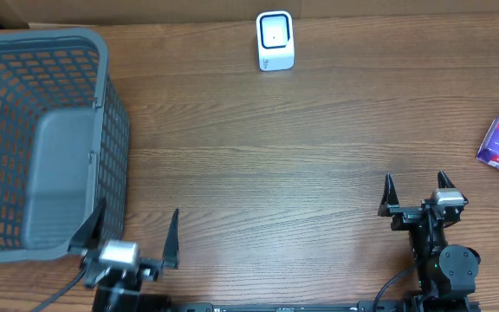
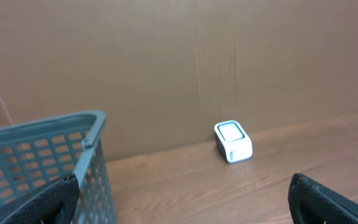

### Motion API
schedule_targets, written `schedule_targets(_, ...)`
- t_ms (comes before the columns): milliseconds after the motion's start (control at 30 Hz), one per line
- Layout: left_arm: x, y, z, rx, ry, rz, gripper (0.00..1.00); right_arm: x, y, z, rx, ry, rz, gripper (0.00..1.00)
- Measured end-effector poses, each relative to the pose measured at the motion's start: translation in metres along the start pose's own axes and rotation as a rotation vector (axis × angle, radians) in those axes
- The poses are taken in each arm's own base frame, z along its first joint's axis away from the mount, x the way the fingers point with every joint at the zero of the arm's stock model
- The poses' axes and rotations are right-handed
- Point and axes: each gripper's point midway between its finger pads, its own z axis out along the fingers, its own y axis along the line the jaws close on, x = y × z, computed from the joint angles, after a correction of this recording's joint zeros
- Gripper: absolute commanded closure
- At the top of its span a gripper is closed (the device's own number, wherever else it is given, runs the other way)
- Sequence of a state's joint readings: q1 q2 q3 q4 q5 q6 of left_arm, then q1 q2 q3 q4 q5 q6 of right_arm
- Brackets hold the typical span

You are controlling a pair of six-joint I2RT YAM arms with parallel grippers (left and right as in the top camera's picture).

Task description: Scan the item barcode

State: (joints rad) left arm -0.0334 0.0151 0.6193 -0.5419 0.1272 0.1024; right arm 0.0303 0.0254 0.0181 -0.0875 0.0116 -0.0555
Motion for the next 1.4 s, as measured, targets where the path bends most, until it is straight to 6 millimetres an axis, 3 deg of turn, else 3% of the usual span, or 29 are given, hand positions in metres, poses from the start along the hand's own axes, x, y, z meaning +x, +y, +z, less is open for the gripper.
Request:
schedule_targets(267, 0.070, 0.001, 0.048, -0.011, 0.006, -0.001, 0.00, 0.000, 0.000, 0.000, 0.000, 0.002, 0.000, 0.00)
schedule_targets(600, 0.146, 0.010, 0.065, -0.086, 0.096, -0.007, 0.00, 0.000, 0.000, 0.000, 0.000, 0.002, 0.000, 0.00)
schedule_targets(867, 0.173, 0.019, 0.064, -0.147, 0.163, -0.007, 0.00, 0.000, 0.000, 0.000, 0.000, 0.002, 0.000, 0.00)
schedule_targets(1400, 0.173, 0.021, 0.064, -0.156, 0.163, -0.007, 0.00, 0.000, 0.000, 0.000, 0.000, 0.002, 0.000, 0.00)
